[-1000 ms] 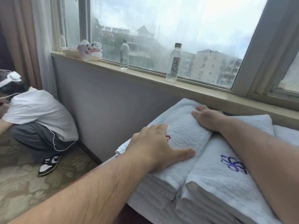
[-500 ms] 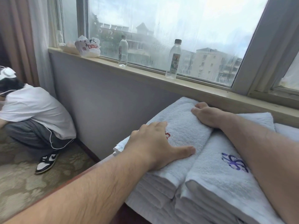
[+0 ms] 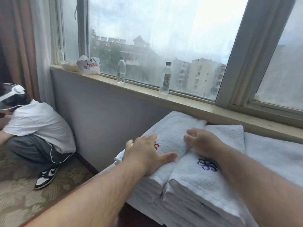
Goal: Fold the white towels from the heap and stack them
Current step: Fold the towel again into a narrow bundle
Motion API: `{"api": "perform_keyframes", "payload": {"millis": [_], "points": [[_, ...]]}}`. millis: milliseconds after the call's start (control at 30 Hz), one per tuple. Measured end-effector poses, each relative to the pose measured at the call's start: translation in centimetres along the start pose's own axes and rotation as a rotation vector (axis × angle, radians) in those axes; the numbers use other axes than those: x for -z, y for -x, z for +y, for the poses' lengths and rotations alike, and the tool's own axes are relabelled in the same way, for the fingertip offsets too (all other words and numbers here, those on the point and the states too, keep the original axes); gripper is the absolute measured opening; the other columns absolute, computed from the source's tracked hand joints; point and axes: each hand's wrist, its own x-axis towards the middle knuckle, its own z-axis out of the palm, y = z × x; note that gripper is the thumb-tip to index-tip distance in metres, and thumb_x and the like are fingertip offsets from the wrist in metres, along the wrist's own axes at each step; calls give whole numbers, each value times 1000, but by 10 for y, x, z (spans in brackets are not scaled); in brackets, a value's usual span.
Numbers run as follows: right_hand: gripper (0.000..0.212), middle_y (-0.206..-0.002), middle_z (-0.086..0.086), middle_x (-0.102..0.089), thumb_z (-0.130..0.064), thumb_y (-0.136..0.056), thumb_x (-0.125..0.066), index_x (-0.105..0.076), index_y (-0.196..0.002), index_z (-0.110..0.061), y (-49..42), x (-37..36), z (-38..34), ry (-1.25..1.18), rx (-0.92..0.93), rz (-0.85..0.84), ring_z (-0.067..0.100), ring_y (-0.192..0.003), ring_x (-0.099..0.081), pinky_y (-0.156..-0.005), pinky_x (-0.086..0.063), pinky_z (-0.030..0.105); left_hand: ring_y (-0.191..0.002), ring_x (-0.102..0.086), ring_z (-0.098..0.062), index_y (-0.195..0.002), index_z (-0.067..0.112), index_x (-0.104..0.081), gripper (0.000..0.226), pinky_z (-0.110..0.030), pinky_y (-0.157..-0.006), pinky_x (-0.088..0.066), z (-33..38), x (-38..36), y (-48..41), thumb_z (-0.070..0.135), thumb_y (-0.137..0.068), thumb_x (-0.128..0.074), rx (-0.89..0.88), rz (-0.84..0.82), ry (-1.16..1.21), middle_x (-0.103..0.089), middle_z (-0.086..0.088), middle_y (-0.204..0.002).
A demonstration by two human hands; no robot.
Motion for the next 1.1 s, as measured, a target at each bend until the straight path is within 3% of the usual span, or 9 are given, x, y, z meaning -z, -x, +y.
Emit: {"api": "perform_keyframes", "payload": {"millis": [100,200,300,433,567,700,767,867,1100], "points": [[46,-148,-1,-54,-41,-101,-50,-57,-141,-18,43,5,0,17,-4,37,21,-137,-47,-109,-33,29,-140,-34,-7,-147,35,-37,71,-40,-117,-23,0,9,23,76,-89,-38,-43,25,7,-43,21,-147],[31,-113,-3,-65,-38,-100,-48,-69,-107,-17,83,11,-9,46,19,36,23,-114,-59,-91,-42,33,-147,-24,-5,-153,37,-33,66,-42,-121,-21,2,21,54,67,-95,-37,-48,15,79,-31,22,-158],[29,-87,-8,-61,-37,-100,-51,-63,-80,-18,126,25,-14,9,62,24,21,-91,-59,-71,-40,31,-151,-22,-10,-155,37,-30,69,-45,-122,-21,17,31,87,67,-94,-39,-58,19,138,-28,16,-162],[24,-105,-13,-65,-41,-98,-60,-71,-114,-27,202,54,6,-119,8,41,11,-102,-61,-85,-45,27,-134,-44,-10,-149,33,-41,58,-35,-115,-33,57,38,135,55,-97,-52,-165,34,221,-49,11,-145],[10,-93,-15,-77,-23,-97,-66,-76,-96,-28,304,71,59,-381,-33,168,-3,-91,-68,-80,-49,13,-107,-58,-6,-136,30,-56,43,-31,-101,-47,103,9,190,42,-95,-61,-339,-22,307,-61,14,-116],[19,-90,9,-78,-9,-98,-61,-76,-89,-14,402,85,119,-680,-242,423,10,-78,-71,-72,-55,23,-98,-62,-7,-130,25,-61,38,-28,-95,-49,162,-38,233,30,-93,-66,-454,-97,361,-64,12,-108],[20,-86,10,-77,-7,-98,-59,-75,-86,-11,440,90,147,-695,-339,501,12,-72,-69,-65,-55,20,-97,-63,-11,-128,23,-62,35,-32,-94,-50,194,-62,249,25,-93,-66,-493,-132,403,-65,8,-107],[19,-82,3,-77,-11,-97,-61,-76,-86,-14,487,92,190,-637,-430,558,17,-76,-70,-77,-56,32,-97,-61,-8,-127,28,-62,34,-30,-93,-49,237,-97,269,25,-93,-64,-549,-192,430,-64,10,-108],[20,-84,0,-77,-18,-97,-61,-77,-87,-20,543,81,259,-656,-577,688,16,-79,-72,-81,-56,33,-101,-55,-1,-122,41,-57,32,-21,-88,-45,302,-165,285,29,-92,-61,-636,-342,448,-59,17,-110]]}}
